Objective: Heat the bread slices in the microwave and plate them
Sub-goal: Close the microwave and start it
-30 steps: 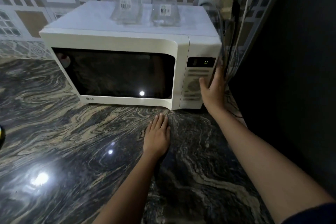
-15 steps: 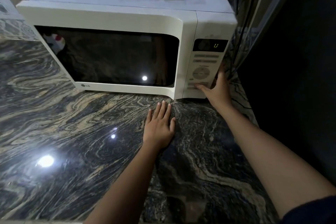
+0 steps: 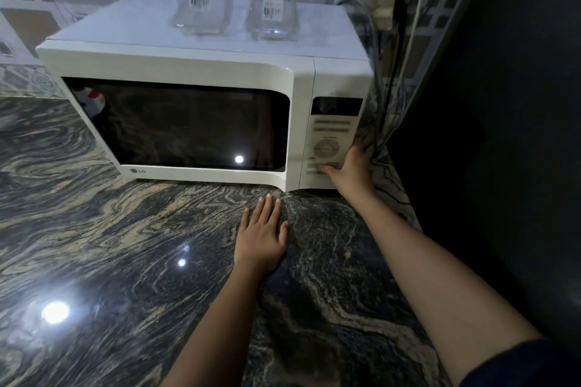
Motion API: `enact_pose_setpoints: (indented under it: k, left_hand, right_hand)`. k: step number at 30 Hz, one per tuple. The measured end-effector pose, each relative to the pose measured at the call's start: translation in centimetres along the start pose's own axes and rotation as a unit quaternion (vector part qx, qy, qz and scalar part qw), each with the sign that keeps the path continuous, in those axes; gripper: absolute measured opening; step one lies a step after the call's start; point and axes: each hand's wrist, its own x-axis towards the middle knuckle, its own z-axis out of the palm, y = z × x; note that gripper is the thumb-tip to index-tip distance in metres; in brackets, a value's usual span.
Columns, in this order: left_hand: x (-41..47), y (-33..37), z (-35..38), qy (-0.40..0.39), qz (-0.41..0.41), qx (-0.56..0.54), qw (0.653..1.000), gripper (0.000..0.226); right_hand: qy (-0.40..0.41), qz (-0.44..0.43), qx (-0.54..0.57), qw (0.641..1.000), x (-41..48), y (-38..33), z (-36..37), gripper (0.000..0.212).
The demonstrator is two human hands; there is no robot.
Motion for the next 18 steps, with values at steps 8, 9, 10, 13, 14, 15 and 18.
enact_pose_setpoints:
  k: [8,9,10,13,14,15,18]
  left_hand:
    - [-0.08,0.06,-0.25,-0.001,0.005,-0.002,1.0,0.075]
    - [-0.04,0.12,-0.28,-0.002,0.005,-0.001,1.0,0.07]
    - [-0.05,0.09,-0.35,-0.005,0.004,-0.001,1.0,0.068]
    - [-0.15,0.05,-0.3,-0.008,0.004,-0.004,1.0,0.063]
    - [-0.12,0.0,-0.28,-0.008,0.004,-0.004,1.0,0.062]
    - [-0.08,-0.01,-0.24,-0.008,0.004,-0.004,1.0,0.062]
    - [0.04,-0.12,-0.16,-0.006,0.004,0.001,1.0,0.064]
  right_hand:
    - [-0.03,0.048,0.012,0.998,-0.23,-0.98,-0.85,0.05]
    - [-0.025,0.051,0.015,0.998,-0.23,-0.96,-0.92,0.049]
    - [-0.022,0.054,0.019,0.998,-0.23,-0.89,-0.84,0.049]
    - [-0.017,0.054,0.028,0.998,-0.24,-0.61,-0.79,0.05]
    - [-0.015,0.056,0.035,0.998,-0.16,-0.58,-0.77,0.051]
    - [-0.012,0.061,0.042,0.997,-0.08,-0.64,-0.71,0.051]
    - [-0.015,0.065,0.054,0.996,0.12,-0.76,-0.53,0.054]
